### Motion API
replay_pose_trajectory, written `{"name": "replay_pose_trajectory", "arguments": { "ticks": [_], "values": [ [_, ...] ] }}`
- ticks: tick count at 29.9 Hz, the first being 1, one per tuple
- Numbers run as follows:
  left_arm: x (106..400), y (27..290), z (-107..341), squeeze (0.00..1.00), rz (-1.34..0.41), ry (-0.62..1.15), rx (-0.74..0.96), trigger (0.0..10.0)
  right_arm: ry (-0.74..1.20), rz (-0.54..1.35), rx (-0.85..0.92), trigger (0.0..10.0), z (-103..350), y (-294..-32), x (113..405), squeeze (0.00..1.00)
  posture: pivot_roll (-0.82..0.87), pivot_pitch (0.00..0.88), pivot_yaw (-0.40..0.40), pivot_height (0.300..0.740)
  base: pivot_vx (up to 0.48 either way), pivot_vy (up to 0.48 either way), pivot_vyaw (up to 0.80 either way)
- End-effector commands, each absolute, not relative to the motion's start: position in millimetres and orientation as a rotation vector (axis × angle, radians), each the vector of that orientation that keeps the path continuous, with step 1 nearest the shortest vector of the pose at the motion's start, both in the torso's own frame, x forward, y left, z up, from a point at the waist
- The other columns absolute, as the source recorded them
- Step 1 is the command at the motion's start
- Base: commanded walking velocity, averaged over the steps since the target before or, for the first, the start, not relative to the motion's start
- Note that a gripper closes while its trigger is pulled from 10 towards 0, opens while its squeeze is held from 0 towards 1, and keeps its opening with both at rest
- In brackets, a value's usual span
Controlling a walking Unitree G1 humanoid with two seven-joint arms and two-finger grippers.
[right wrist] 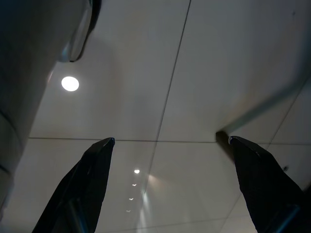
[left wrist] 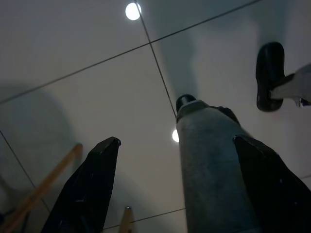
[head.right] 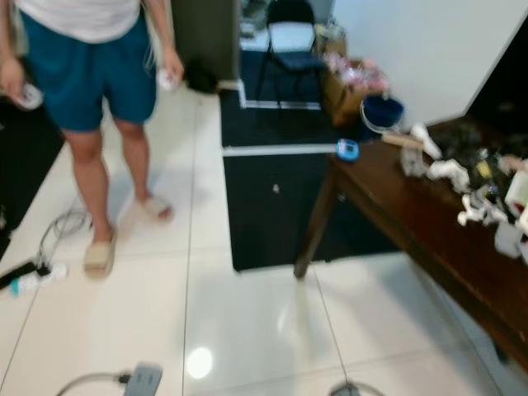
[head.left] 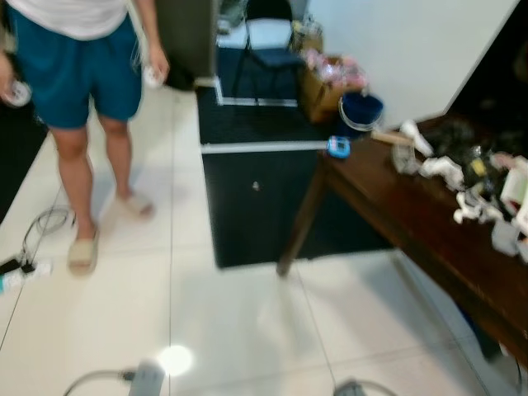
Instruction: Picking trash to rubbish bin
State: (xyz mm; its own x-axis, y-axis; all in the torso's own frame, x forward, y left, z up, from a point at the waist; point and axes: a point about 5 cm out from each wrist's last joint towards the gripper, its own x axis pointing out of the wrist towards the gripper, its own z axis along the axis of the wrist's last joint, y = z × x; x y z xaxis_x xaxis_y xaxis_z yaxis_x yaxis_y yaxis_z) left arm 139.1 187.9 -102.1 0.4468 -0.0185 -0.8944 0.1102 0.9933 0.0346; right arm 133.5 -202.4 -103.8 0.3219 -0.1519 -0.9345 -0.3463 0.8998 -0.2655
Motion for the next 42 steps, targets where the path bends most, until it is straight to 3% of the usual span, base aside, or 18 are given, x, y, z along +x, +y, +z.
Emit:
{"name": "replay_pose_trajectory", "arguments": {
  "ticks": [1, 42],
  "values": [
    [125.5, 183.9, -107.4, 0.00, -0.098, 1.158, 0.088, 10.0, 1.273, 0.118, -0.465, 10.0, -104.9, -208.2, 127.2, 0.00, 0.07, 0.095, -0.051, 0.740, 0.000, 0.000, -0.80],
    [124.2, 185.5, -107.6, 0.00, -0.090, 1.158, 0.096, 10.0, 1.268, 0.127, -0.463, 10.0, -104.7, -208.2, 128.0, 0.00, 0.07, 0.085, -0.054, 0.740, 0.000, 0.000, -0.80]
  ]
}}
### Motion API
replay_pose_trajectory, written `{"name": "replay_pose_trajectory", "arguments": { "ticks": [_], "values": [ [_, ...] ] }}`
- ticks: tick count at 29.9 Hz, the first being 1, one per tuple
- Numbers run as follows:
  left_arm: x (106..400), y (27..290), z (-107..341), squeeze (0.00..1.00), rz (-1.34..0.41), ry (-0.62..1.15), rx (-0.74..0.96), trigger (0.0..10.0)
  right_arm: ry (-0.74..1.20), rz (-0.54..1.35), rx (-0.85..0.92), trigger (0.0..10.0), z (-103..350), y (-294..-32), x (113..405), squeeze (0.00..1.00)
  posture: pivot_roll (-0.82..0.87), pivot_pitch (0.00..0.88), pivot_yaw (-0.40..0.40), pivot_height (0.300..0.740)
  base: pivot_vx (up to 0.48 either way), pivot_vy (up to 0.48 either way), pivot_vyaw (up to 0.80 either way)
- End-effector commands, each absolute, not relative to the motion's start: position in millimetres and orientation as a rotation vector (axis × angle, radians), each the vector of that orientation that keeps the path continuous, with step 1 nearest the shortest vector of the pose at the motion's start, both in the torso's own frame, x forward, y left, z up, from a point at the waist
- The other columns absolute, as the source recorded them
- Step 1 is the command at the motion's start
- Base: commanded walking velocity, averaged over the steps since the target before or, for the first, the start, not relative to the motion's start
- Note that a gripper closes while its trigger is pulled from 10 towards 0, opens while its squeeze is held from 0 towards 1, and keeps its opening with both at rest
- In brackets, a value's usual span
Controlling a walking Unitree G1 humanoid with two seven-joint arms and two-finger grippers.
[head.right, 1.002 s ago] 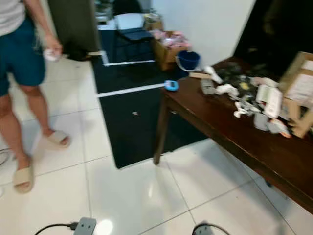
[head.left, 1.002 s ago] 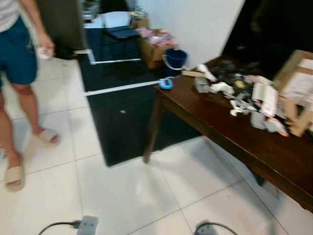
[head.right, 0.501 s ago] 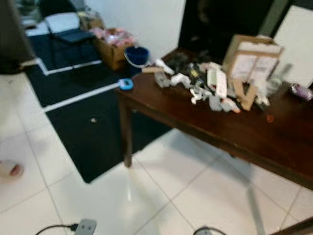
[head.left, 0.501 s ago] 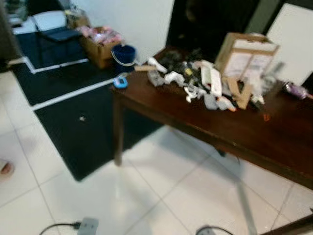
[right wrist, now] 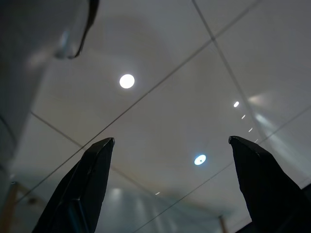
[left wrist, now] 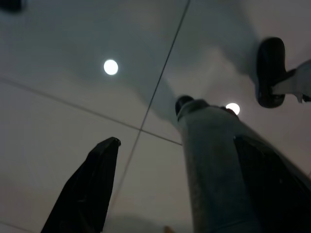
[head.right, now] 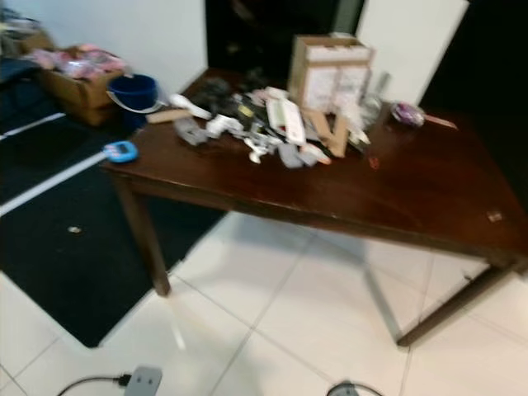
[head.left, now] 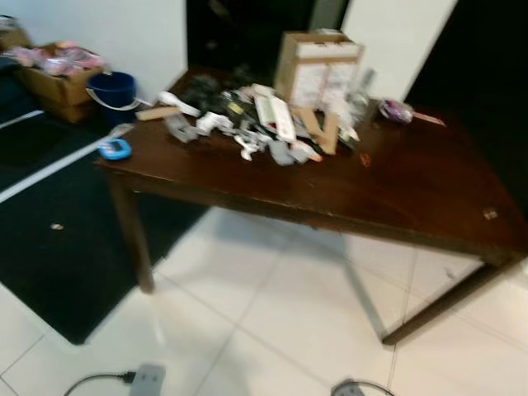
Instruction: Picking trash to rubbish bin
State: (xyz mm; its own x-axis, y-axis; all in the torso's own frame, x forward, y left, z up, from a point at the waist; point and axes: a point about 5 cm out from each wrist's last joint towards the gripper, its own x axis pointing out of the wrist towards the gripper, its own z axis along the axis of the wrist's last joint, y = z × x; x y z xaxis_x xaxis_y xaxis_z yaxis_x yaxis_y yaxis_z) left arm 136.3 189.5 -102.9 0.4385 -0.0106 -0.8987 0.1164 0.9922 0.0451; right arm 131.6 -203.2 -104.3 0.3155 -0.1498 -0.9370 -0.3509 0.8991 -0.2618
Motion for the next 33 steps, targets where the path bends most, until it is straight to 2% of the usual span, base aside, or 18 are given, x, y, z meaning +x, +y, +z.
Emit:
{"name": "replay_pose_trajectory", "arguments": {
  "ticks": [1, 18, 27, 30, 33],
  "values": [
    [123.9, 185.2, -107.7, 0.00, -0.090, 1.159, 0.096, 10.0, 1.268, 0.126, -0.462, 10.0, -104.7, -208.3, 127.8, 0.00, 0.07, 0.085, -0.054, 0.740, 0.000, 0.000, -0.80],
    [126.5, 181.7, -107.3, 0.00, -0.101, 1.155, 0.096, 10.0, 1.271, 0.109, -0.449, 10.0, -105.2, -209.8, 125.4, 0.00, 0.06, 0.094, -0.050, 0.740, 0.000, 0.000, -0.78],
    [126.6, 182.7, -107.2, 0.00, -0.096, 1.154, 0.100, 10.0, 1.257, 0.107, -0.436, 10.0, -105.0, -209.3, 126.0, 0.00, 0.06, 0.094, -0.050, 0.740, 0.000, 0.000, 0.00],
    [126.3, 182.8, -107.3, 0.00, -0.096, 1.155, 0.100, 10.0, 1.243, 0.144, -0.378, 10.0, -105.3, -205.8, 126.8, 0.00, 0.06, 0.094, -0.051, 0.740, 0.000, 0.000, 0.00],
    [126.2, 182.8, -107.3, 0.00, -0.096, 1.155, 0.100, 10.0, 1.239, 0.162, -0.373, 10.0, -105.2, -204.7, 127.2, 0.00, 0.06, 0.094, -0.051, 0.740, 0.000, 0.000, 0.73]
  ]
}}
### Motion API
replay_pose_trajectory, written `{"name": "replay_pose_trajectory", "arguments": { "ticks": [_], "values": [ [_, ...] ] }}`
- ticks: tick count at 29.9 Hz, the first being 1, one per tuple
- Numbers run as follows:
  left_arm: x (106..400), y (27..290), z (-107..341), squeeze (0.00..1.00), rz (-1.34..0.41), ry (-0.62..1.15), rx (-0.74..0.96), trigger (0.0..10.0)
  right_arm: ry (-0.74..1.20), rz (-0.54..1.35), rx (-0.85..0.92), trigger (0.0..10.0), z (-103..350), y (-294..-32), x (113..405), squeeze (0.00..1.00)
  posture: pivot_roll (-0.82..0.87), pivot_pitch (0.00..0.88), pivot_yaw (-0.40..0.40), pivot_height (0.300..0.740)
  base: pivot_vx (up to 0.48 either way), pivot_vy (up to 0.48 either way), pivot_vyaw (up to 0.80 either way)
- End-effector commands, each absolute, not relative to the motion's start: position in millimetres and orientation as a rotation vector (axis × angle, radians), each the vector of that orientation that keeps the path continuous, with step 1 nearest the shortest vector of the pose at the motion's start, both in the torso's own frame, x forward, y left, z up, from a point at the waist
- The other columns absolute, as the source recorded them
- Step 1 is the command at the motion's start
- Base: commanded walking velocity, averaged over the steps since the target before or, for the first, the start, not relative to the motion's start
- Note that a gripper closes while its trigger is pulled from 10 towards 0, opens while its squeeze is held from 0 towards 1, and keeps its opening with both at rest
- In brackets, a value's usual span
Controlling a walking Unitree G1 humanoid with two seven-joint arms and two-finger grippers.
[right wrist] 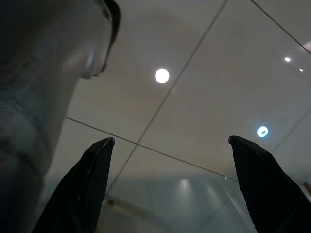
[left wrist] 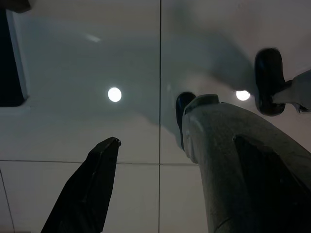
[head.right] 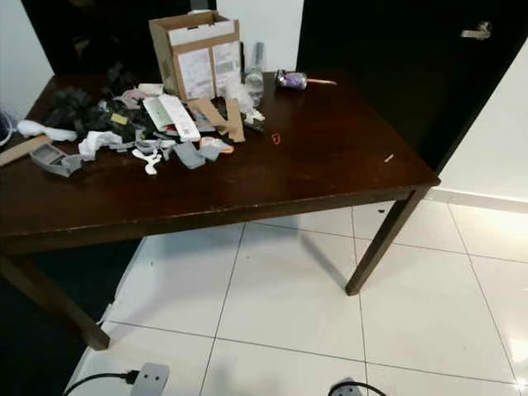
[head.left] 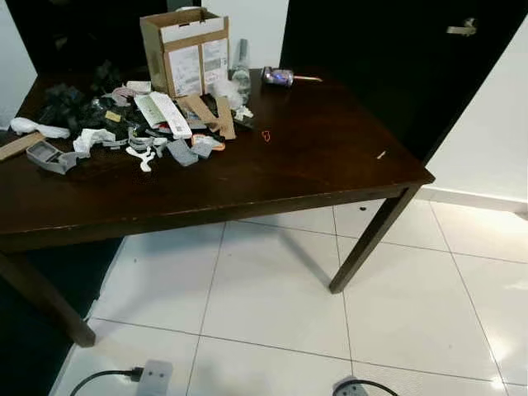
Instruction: Picking trash to rubbish bin
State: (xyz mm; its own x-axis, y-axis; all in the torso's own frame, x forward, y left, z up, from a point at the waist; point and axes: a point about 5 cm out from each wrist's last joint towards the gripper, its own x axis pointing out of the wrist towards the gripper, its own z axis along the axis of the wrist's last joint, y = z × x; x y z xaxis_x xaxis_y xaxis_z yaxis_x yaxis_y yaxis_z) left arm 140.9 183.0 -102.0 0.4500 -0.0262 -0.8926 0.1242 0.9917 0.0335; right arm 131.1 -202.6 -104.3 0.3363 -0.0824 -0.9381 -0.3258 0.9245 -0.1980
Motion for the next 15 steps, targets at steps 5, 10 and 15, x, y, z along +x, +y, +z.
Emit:
{"name": "replay_pose_trajectory", "arguments": {
  "ticks": [5, 10, 15],
  "values": [
    [126.4, 183.0, -107.2, 0.00, -0.097, 1.155, 0.100, 10.0, 1.238, 0.168, -0.382, 10.0, -105.1, -204.8, 127.6, 0.00, 0.06, 0.093, -0.050, 0.740, 0.000, 0.000, 0.73],
    [127.3, 182.6, -107.0, 0.00, -0.097, 1.152, 0.100, 10.0, 1.240, 0.175, -0.381, 10.0, -105.1, -204.4, 127.8, 0.00, 0.06, 0.094, -0.053, 0.740, 0.000, 0.000, 0.74],
    [127.8, 181.2, -107.0, 0.00, -0.100, 1.151, 0.097, 10.0, 1.240, 0.177, -0.378, 10.0, -105.0, -203.9, 128.2, 0.00, 0.06, 0.093, -0.052, 0.740, 0.000, 0.000, 0.74]
  ]
}}
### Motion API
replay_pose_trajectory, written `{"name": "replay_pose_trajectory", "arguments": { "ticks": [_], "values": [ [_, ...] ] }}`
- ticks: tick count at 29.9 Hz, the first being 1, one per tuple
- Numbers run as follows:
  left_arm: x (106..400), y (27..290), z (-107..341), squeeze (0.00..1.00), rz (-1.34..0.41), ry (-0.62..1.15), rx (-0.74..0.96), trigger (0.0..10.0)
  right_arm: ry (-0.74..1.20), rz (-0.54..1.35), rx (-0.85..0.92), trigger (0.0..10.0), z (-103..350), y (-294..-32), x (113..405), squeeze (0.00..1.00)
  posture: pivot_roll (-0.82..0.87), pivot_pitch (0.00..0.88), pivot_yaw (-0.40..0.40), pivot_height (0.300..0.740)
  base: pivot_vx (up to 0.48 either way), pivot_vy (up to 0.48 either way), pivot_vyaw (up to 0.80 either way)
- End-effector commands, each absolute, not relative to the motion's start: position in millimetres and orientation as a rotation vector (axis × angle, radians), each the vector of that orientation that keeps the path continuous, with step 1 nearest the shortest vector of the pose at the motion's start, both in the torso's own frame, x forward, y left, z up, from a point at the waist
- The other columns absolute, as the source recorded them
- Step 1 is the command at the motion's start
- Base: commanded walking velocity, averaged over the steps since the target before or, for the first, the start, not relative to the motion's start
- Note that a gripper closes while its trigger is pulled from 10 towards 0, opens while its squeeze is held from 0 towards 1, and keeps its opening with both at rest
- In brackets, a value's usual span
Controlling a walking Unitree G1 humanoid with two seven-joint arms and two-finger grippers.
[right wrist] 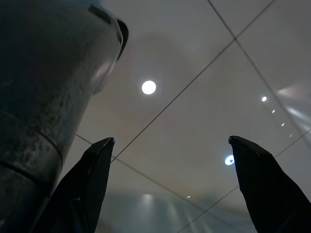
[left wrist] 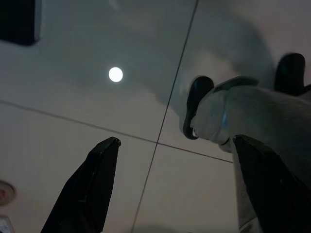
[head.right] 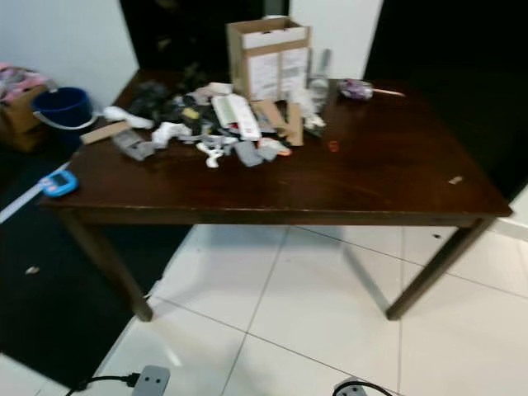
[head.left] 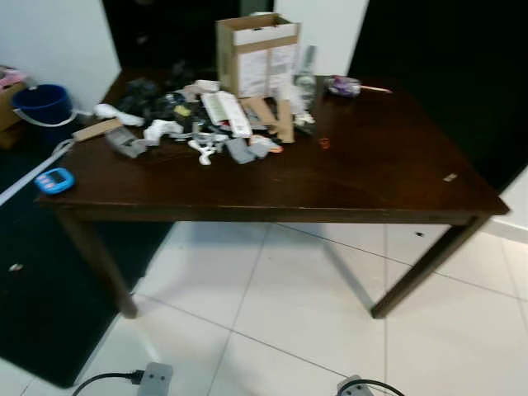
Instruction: Picking trash to rubbish bin
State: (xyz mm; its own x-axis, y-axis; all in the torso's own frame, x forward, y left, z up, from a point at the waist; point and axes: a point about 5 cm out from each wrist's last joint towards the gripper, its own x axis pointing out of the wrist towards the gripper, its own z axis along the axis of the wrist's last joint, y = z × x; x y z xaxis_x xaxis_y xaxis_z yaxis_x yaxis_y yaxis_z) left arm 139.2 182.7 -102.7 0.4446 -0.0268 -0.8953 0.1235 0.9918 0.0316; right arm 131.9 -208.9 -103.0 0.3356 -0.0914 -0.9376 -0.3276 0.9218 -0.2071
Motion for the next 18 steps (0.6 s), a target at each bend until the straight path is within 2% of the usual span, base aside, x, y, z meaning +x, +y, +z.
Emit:
{"name": "replay_pose_trajectory", "arguments": {
  "ticks": [1, 13, 18],
  "values": [
    [127.8, 181.2, -107.0, 0.00, -0.101, 1.151, 0.097, 10.0, 1.240, 0.177, -0.376, 10.0, -105.0, -203.7, 128.3, 0.00, 0.06, 0.092, -0.051, 0.740, 0.000, 0.000, 0.74],
    [130.4, 183.7, -105.9, 0.00, -0.099, 1.147, 0.103, 10.0, 1.237, 0.162, -0.409, 10.0, -104.4, -204.2, 130.3, 0.00, 0.06, 0.081, -0.050, 0.740, 0.000, 0.000, 0.69],
    [131.6, 183.9, -105.5, 0.00, -0.100, 1.144, 0.106, 10.0, 1.228, 0.141, -0.428, 10.0, -103.9, -205.2, 131.4, 0.00, 0.06, 0.075, -0.051, 0.740, 0.000, 0.000, 0.00]
  ]
}}
